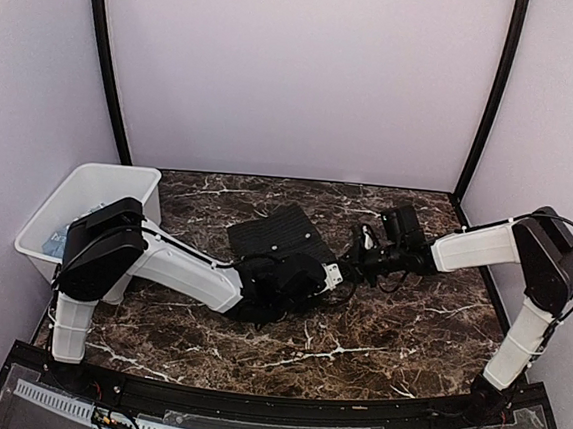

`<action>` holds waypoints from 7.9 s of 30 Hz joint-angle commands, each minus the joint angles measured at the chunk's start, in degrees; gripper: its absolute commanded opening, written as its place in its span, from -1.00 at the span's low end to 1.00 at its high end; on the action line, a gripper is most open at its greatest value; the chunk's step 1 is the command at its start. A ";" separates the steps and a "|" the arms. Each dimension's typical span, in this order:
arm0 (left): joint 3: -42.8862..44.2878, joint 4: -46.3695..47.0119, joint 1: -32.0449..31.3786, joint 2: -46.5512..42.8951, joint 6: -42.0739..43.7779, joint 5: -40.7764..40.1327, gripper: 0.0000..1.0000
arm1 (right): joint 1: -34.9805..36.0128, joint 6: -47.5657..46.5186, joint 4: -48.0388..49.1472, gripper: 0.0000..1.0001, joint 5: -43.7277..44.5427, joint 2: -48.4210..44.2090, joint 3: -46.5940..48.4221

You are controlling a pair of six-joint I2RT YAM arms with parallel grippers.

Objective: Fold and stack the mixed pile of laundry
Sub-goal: Adjust the square-folded shirt at the center of the board, then pick up the square-folded shirt from the center of the board, then turn over the square-folded shirt at the center of the board, then adjust the square-folded shirt at the center of the board.

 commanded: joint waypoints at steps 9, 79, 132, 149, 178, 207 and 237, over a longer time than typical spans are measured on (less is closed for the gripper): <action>-11.24 9.80 1.01 -5.59 0.79 -4.13 0.62 | 1.14 1.81 4.54 -1.00 -2.96 -4.02 -2.47; -14.28 6.43 2.59 -11.49 -0.30 19.24 0.51 | 1.25 23.38 31.77 -1.00 -4.60 6.84 -8.16; 42.33 -58.86 0.47 -6.22 -25.48 36.03 -1.00 | -24.42 -8.94 -15.46 0.97 4.75 -28.78 -5.84; 37.39 -43.03 8.92 -3.85 -56.03 74.51 -1.00 | -28.98 -12.37 -18.49 0.97 3.22 -31.94 -6.85; 3.70 -33.18 35.81 -21.01 -42.10 41.37 0.39 | -26.92 -14.77 -17.43 0.96 -3.81 -32.46 -10.90; -8.26 -19.79 0.09 -11.46 23.18 22.67 0.23 | -26.74 -14.53 -13.09 0.96 -7.47 -26.86 -10.65; -6.44 -9.94 11.41 -20.03 -17.47 56.38 0.21 | -26.65 -16.05 -16.63 0.96 -6.53 -27.42 -9.72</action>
